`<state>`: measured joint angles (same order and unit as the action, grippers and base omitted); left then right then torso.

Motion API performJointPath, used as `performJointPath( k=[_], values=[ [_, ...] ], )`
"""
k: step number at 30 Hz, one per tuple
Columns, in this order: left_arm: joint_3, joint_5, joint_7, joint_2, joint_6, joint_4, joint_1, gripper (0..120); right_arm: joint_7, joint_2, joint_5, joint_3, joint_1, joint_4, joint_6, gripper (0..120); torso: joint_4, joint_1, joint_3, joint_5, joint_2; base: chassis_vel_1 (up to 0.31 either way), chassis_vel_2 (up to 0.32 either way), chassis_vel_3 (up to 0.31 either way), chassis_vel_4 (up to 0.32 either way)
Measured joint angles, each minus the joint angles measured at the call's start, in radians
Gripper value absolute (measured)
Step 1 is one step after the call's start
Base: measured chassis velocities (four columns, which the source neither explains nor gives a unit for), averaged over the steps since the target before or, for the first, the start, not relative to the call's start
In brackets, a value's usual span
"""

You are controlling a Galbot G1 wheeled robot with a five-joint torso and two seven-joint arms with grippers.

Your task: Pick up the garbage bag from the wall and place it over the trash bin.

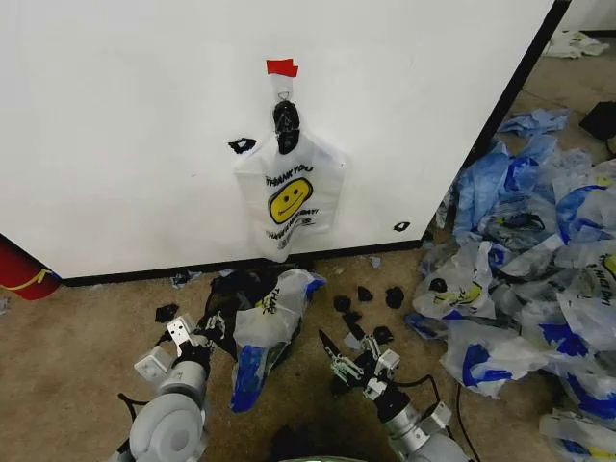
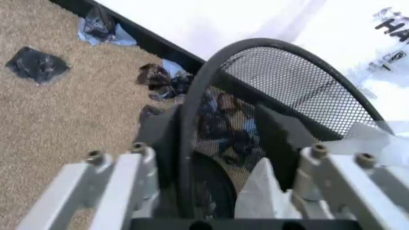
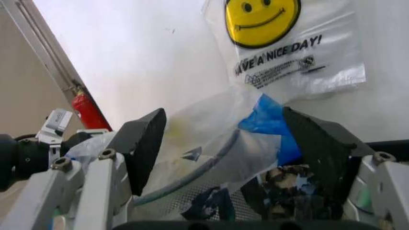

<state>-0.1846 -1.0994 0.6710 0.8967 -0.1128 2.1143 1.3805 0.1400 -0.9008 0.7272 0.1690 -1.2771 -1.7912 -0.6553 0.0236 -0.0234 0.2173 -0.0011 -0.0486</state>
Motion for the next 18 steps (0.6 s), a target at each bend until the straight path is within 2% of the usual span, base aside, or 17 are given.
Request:
performJointPath(
  k=[5, 6, 12, 18],
  values=[
    [0.001, 0.046, -0.017, 0.001, -0.001, -0.011, 0.002, 73, -0.001, 0.000, 0.001, 0.006, 0.002, 0.000, 0.000, 70, 0.0000, 0.000, 0.000, 0.0001, 0.000, 0.000, 0.000, 0.000, 0.000],
    [0.001, 0.046, -0.017, 0.001, -0.001, -0.011, 0.002, 73, -0.001, 0.000, 0.001, 0.006, 0.002, 0.000, 0.000, 70, 0.0000, 0.000, 0.000, 0.0001, 0.000, 0.000, 0.000, 0.000, 0.000],
    [-0.005, 0.094, -0.045, -0.004, -0.011, -0.020, 0.001, 97, -0.042, 0.006, 0.003, 0.025, -0.005, -0.025, 0.022, 70, 0.0000, 0.000, 0.000, 0.0001, 0.000, 0.000, 0.000, 0.000, 0.000],
    [-0.016, 0.110, -0.057, -0.019, -0.017, -0.018, -0.003, 100, -0.152, 0.022, 0.020, 0.070, -0.010, -0.082, 0.085, 69, 0.0002, 0.000, 0.000, -0.0001, 0.000, 0.000, 0.000, 0.000, 0.000]
  ],
)
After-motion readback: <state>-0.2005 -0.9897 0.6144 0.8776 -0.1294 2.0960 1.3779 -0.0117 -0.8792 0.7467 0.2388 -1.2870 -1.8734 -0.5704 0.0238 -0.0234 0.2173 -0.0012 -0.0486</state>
